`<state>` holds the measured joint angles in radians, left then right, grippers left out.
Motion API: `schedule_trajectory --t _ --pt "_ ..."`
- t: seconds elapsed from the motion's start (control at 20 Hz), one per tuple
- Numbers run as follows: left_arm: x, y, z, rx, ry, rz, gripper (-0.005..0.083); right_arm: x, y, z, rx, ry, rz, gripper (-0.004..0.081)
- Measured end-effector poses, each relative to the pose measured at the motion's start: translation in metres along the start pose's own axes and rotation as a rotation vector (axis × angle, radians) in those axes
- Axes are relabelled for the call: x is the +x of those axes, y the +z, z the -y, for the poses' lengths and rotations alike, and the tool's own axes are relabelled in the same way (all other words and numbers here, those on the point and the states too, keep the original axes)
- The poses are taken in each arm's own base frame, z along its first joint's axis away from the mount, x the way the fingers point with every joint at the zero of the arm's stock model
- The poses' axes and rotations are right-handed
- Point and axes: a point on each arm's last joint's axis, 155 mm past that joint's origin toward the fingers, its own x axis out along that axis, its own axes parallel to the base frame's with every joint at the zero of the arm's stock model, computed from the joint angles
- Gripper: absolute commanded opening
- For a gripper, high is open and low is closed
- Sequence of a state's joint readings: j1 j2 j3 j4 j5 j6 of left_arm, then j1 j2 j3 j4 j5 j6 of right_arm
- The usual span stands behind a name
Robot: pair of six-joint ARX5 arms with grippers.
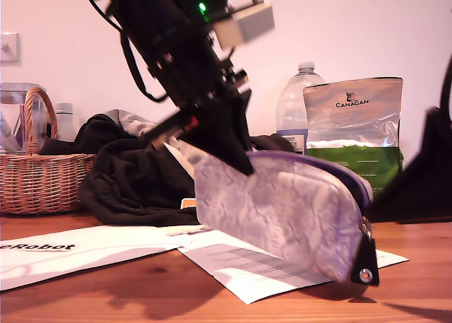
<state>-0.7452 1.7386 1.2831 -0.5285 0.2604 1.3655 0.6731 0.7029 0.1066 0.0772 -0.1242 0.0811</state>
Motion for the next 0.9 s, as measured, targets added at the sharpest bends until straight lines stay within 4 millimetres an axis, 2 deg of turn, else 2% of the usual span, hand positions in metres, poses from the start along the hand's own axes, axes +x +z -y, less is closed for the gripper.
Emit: schedule_trajectory --t 0.15,0.35,0.65,0.9 --pt "-0.008 0.004 0.007 -0.007 -0.025 0.016 -0.0024 0.002 -0.003 -0.011 -0.023 0.035 -0.012 0.0416" --pt "-0.017 0.006 0.016 -0.015 -0.057 0.019 -0.0024 0.005 -0.005 -0.004 -0.058 -0.01 -0.018 0.0416" --pt "-0.034 0.022 0.009 -0.002 -0.021 0.077 -0.0024 0.009 -0.013 -0.004 -0.058 -0.005 -0.052 0.0397" --pt "-0.037 0.025 0.007 -0.002 -0.015 0.097 -0.0024 0.011 -0.005 -0.007 -0.061 0.01 -0.017 0.0283"
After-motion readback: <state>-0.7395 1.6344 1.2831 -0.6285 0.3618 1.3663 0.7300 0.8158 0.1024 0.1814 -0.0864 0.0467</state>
